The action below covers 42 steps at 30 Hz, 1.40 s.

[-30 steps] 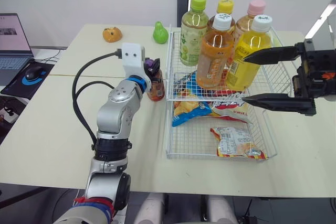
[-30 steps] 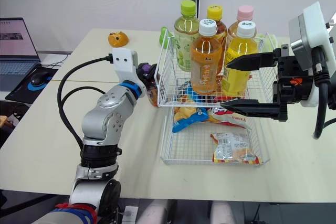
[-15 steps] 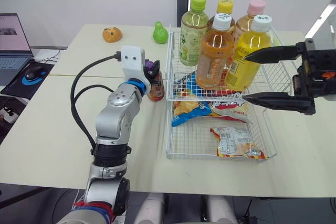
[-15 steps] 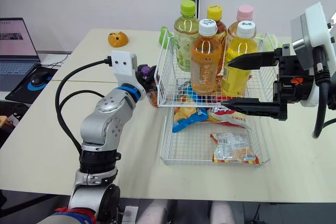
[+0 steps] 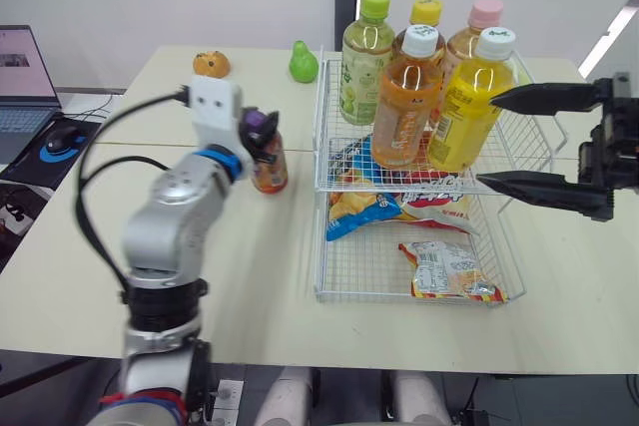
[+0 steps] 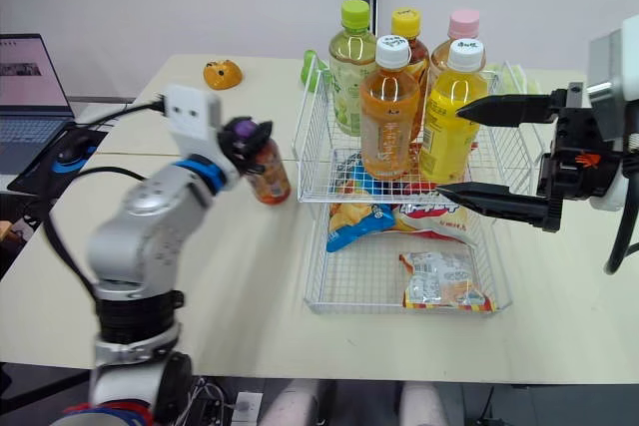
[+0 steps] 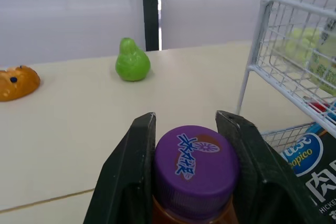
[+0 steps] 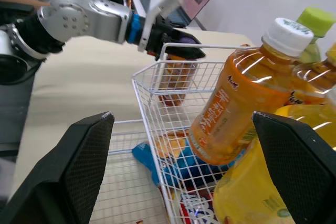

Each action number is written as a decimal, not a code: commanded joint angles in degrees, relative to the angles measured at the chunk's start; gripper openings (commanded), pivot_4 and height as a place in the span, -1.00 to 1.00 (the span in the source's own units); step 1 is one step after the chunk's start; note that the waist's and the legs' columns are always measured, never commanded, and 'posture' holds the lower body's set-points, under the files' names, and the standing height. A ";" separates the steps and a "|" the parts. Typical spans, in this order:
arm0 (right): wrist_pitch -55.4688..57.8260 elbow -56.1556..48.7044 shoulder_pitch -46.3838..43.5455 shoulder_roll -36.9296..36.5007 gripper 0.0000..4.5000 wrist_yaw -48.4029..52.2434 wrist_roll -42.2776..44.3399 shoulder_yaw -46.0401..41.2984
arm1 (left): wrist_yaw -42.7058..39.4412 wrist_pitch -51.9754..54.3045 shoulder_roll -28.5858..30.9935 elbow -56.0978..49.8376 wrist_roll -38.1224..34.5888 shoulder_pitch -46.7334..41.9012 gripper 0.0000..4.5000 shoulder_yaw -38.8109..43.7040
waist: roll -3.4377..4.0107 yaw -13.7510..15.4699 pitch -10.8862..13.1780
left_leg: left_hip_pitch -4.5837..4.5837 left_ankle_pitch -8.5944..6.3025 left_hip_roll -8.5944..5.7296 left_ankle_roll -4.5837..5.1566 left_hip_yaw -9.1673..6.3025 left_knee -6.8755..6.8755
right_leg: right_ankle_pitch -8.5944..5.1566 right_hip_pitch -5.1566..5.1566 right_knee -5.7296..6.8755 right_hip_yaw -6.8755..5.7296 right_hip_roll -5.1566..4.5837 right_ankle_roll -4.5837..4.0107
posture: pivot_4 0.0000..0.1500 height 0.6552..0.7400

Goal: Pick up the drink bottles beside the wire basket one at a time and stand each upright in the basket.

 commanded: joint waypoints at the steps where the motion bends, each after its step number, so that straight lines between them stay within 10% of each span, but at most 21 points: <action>1: -1.97 -0.88 1.48 0.10 1.00 0.56 -0.29 -4.41 | -7.10 2.18 7.71 -2.11 -6.13 -6.23 -0.38 5.63 | -0.01 -0.01 0.00 | -0.01 0.00 0.00 0.00 -0.02 0.00 | 0.00 0.00 -0.01 -0.02 0.00 0.00 | 1.00 1.00; 10: -1.79 1.94 4.14 -2.15 1.00 4.26 0.64 -7.56 | -27.83 13.16 25.28 18.88 -21.94 -30.65 -0.38 8.80 | -0.04 -0.28 0.02 | -0.04 0.00 0.00 0.01 -0.05 -0.01 | -0.01 0.03 -0.08 -0.06 0.03 0.02 | 1.00 1.00; 21: -1.48 3.72 6.12 -3.56 1.00 5.60 -0.25 -9.05 | -40.44 17.46 20.65 39.64 -22.26 -57.56 -0.38 -2.40 | -0.07 -0.47 0.04 | -0.03 0.00 0.00 0.00 -0.06 0.00 | -0.02 0.03 -0.02 -0.06 0.03 0.04 | 1.00 1.00; 42: -0.59 1.17 7.99 -2.90 1.00 2.54 0.89 -12.02 | -49.98 7.82 8.40 42.10 -11.82 -52.03 -0.38 -13.48 | -0.06 -1.59 0.05 | -0.07 0.00 -0.04 0.01 -0.01 0.01 | -0.02 -0.05 0.03 0.01 -0.03 0.05 | 1.00 1.00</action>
